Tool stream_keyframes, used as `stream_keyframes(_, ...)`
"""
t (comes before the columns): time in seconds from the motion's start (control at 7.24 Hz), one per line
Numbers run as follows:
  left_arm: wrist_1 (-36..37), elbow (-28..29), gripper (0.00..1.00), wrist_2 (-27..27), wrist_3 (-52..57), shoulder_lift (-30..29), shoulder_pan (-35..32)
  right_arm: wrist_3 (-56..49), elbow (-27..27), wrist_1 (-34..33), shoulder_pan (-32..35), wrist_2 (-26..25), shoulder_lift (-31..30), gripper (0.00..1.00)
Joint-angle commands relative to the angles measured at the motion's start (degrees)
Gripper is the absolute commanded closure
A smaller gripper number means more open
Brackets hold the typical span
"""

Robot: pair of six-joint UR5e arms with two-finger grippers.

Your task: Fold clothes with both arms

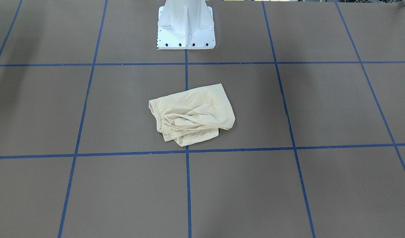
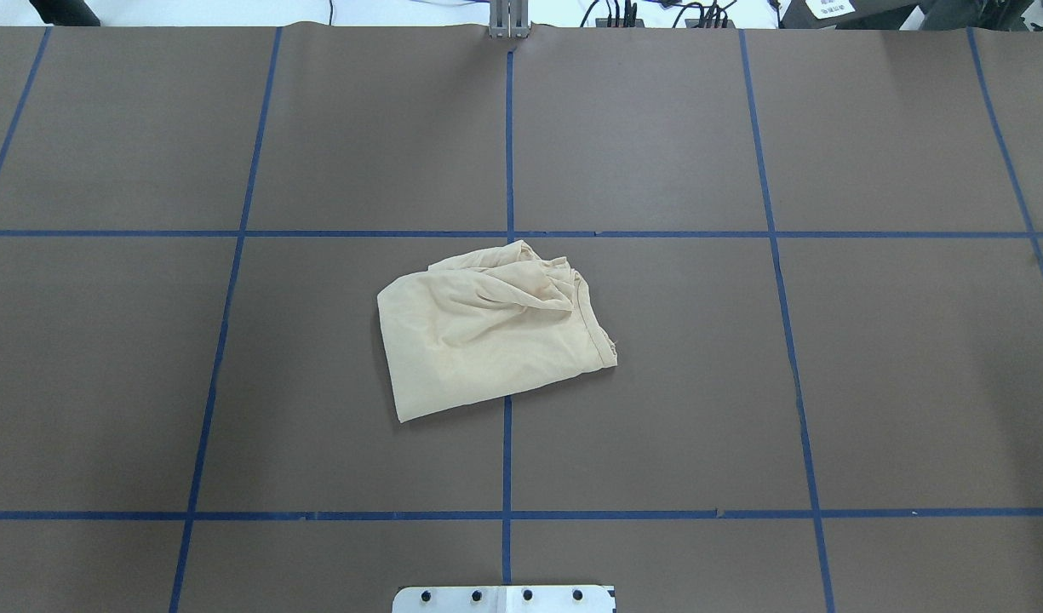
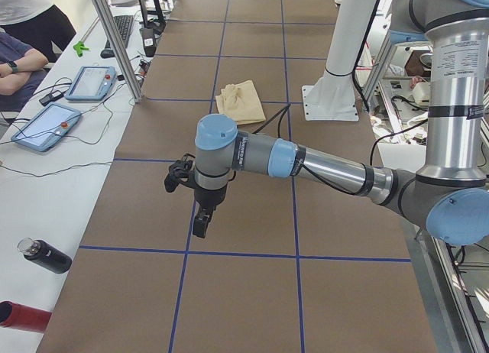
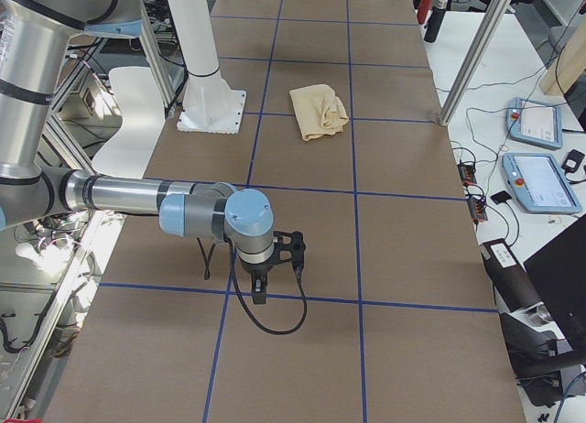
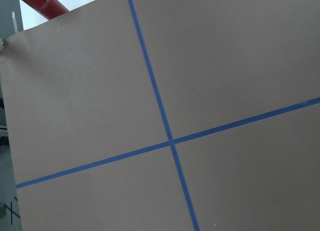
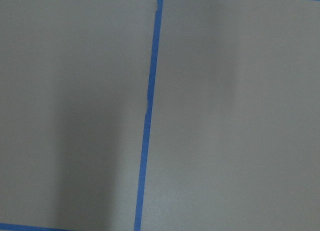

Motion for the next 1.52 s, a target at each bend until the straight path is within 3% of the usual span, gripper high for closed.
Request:
stream_keyframes(0.0, 2.84, 1.19, 0.0, -9.31, -1.9, 3.22, -0.48, 1.01, -0.54, 0.74, 0.22, 0.0, -0.06, 0.0)
stream_keyframes(0.28, 2.4, -0.38, 0.0, -9.61, -2.18, 7.0, -0.48, -2.49, -1.32, 0.48, 0.22, -0.35, -0.15, 0.0)
stream_keyframes(0.69, -2.85, 0.14, 0.0, -8.82, -2.26, 7.37, -0.21, -2.78, -1.94, 0.48, 0.22, -0.44, -0.32, 0.0)
stream_keyframes(1.38, -3.67, -2.05, 0.0, -8.29, -1.74, 7.54, -0.39, -2.87, -2.82, 0.48, 0.48, -0.53, -0.94, 0.0)
